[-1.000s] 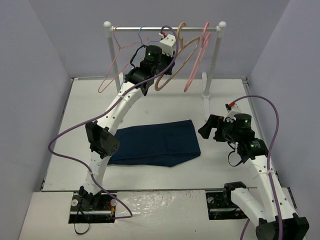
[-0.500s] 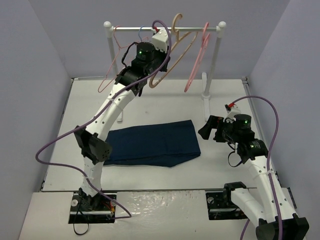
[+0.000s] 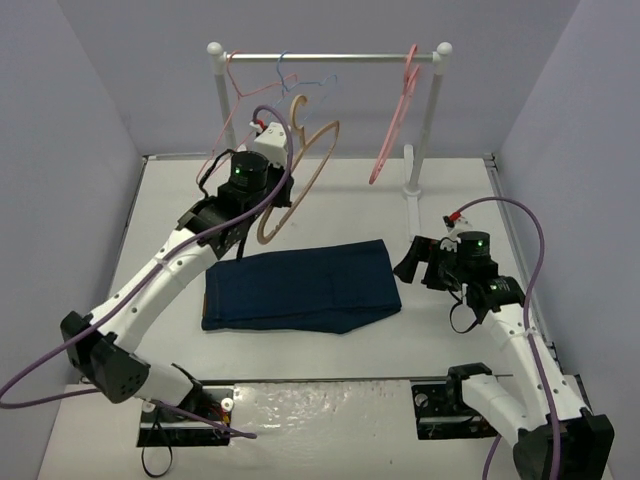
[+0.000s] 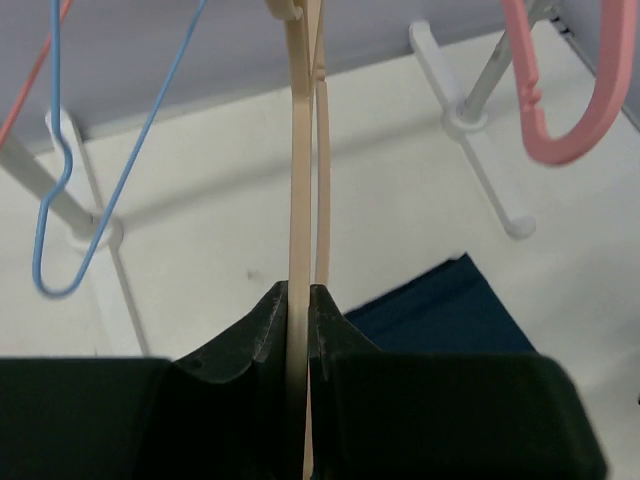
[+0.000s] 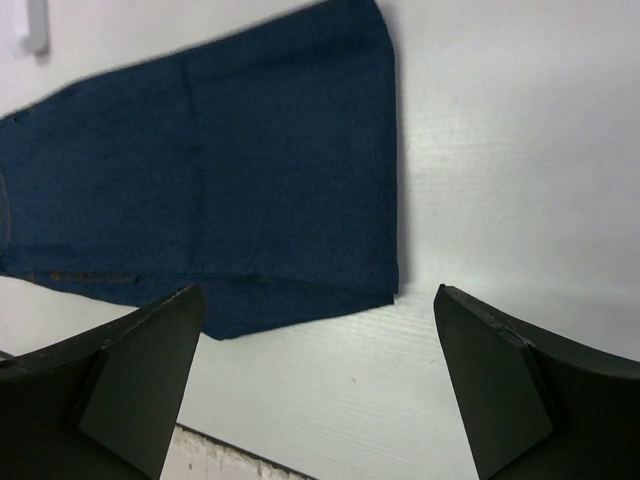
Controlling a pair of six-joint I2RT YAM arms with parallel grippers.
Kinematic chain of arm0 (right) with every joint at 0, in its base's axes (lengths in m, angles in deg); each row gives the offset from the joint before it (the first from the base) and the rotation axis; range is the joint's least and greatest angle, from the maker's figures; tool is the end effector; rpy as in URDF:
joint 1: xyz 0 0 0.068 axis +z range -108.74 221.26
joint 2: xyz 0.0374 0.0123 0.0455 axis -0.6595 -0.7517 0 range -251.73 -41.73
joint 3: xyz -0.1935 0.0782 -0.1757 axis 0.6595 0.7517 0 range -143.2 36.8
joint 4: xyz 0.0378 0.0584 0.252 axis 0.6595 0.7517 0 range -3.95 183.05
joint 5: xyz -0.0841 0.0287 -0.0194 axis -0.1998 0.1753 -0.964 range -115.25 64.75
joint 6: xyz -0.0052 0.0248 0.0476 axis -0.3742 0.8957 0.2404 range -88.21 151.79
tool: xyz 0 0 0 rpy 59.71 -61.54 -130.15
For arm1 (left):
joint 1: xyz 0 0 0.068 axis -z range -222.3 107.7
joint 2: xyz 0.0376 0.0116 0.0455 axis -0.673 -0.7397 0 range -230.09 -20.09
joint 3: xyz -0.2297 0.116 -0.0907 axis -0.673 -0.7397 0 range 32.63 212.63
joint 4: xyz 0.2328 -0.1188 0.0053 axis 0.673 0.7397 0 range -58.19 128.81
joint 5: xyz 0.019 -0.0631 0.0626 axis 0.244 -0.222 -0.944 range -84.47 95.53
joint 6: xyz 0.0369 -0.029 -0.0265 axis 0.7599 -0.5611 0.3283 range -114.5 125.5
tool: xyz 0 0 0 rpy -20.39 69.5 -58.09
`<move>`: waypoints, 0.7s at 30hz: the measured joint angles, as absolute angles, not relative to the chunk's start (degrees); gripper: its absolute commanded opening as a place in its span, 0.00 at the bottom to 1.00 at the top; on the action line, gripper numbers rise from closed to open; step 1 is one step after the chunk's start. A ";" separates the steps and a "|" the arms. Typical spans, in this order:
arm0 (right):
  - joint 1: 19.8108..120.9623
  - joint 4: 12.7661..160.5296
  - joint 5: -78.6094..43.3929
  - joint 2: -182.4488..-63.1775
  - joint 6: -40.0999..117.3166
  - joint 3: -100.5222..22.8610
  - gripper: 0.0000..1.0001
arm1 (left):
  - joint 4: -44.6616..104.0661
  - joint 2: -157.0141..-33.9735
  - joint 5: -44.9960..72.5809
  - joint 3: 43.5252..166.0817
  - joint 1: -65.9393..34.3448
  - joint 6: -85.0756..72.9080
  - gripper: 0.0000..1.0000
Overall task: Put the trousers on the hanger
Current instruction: Pick up the hanger from the clothesline.
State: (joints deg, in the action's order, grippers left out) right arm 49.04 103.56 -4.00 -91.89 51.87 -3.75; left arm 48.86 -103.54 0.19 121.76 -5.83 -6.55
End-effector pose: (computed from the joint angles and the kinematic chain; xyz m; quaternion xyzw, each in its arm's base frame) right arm 0.1943 0.0396 0.2857 -0.0058 0.8440 0.2761 0.4598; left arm 0.2714 -0.1965 0.4381 0.1347 0.7617 -0.2271 0.5917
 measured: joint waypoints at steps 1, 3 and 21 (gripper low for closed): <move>49.64 103.24 -4.51 -92.35 52.51 -2.84 0.93 | 49.22 -101.32 -0.57 119.11 -5.69 -7.37 0.00; 51.87 101.58 -6.39 -92.98 54.69 -0.37 0.90 | 47.55 -96.81 -2.53 113.64 -4.90 -9.10 0.00; 92.18 84.02 -39.61 -113.19 80.73 8.19 0.65 | 42.42 -72.72 -16.41 73.14 5.65 -30.26 0.00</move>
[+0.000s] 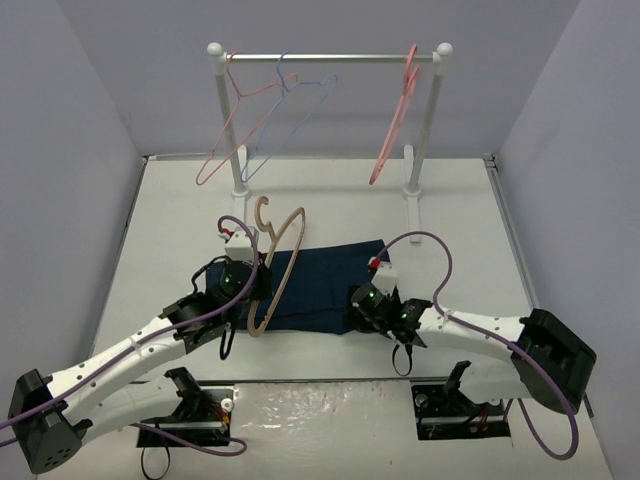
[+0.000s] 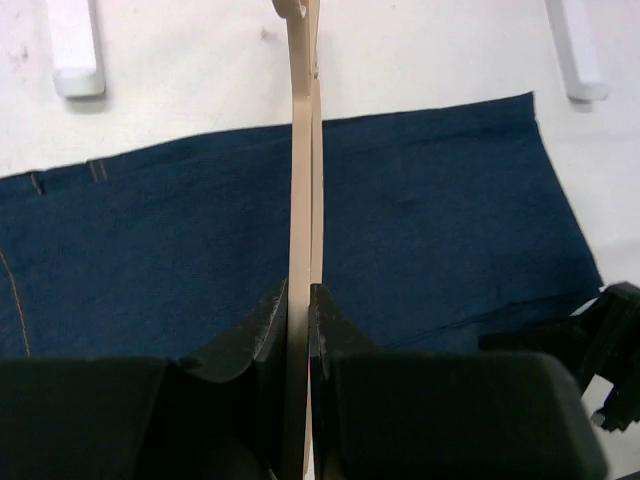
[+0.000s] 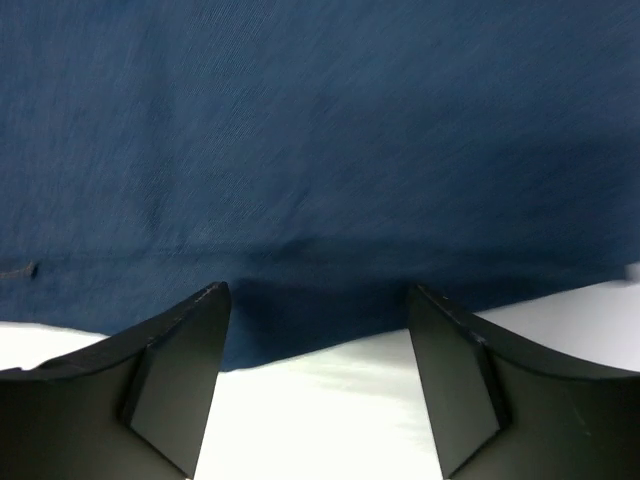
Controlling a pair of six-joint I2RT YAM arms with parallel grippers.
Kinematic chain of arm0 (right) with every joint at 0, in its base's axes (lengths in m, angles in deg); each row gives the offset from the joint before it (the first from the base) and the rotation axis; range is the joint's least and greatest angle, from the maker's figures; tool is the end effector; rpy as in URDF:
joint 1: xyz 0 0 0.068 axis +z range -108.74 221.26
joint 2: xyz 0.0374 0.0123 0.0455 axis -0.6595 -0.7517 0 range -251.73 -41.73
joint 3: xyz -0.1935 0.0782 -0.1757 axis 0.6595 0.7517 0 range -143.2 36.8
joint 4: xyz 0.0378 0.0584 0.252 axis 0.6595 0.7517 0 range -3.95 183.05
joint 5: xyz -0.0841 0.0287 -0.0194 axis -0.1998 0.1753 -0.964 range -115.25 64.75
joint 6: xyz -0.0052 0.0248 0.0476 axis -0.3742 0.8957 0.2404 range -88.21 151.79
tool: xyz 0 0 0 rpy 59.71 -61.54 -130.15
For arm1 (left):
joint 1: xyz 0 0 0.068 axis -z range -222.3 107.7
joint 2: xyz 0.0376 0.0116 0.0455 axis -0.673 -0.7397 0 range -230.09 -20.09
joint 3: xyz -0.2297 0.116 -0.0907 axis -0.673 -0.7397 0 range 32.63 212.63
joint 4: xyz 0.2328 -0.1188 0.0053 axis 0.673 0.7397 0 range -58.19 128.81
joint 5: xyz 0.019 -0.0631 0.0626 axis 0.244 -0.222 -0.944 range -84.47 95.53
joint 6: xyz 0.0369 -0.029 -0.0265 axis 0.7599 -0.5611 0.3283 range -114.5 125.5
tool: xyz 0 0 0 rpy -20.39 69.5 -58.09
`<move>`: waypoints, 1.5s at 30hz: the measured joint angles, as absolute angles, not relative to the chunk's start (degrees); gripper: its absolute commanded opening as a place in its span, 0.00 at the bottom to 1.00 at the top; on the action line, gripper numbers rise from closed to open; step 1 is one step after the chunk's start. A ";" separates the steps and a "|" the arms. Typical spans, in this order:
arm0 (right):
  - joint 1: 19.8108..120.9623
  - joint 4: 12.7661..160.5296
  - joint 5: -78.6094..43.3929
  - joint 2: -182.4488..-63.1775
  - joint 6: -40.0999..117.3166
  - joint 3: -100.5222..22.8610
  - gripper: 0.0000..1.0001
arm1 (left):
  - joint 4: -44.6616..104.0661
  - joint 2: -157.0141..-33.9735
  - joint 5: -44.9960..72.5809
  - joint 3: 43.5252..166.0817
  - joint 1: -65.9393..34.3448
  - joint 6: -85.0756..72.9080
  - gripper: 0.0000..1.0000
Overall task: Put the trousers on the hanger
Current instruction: Pick up the hanger from the clothesline, then place the trousers on the hanger.
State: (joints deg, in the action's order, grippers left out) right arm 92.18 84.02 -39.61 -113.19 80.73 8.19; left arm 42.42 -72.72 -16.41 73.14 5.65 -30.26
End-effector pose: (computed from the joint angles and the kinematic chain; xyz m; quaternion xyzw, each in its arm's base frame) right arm 0.1573 0.1797 0.1703 0.0364 0.9029 0.2428 0.3528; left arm 0.1509 -0.1475 0.2891 -0.0180 0.8240 -0.2448 0.5107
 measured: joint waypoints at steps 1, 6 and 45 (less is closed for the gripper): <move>94.25 83.53 -40.66 -114.32 82.49 8.35 0.65 | 42.30 -72.57 -16.63 72.23 5.65 -30.72 0.00; 103.34 81.74 -48.56 -118.60 89.41 7.61 0.63 | 41.31 -72.73 -16.99 71.14 5.65 -32.78 0.00; 72.50 85.23 -19.12 -100.74 83.95 15.59 0.62 | 12.02 -95.89 -21.73 70.71 21.38 -31.59 0.00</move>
State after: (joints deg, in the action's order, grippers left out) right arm 72.50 85.23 -19.12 -100.74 83.95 15.59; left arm 12.02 -95.89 -21.73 70.71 21.38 -31.59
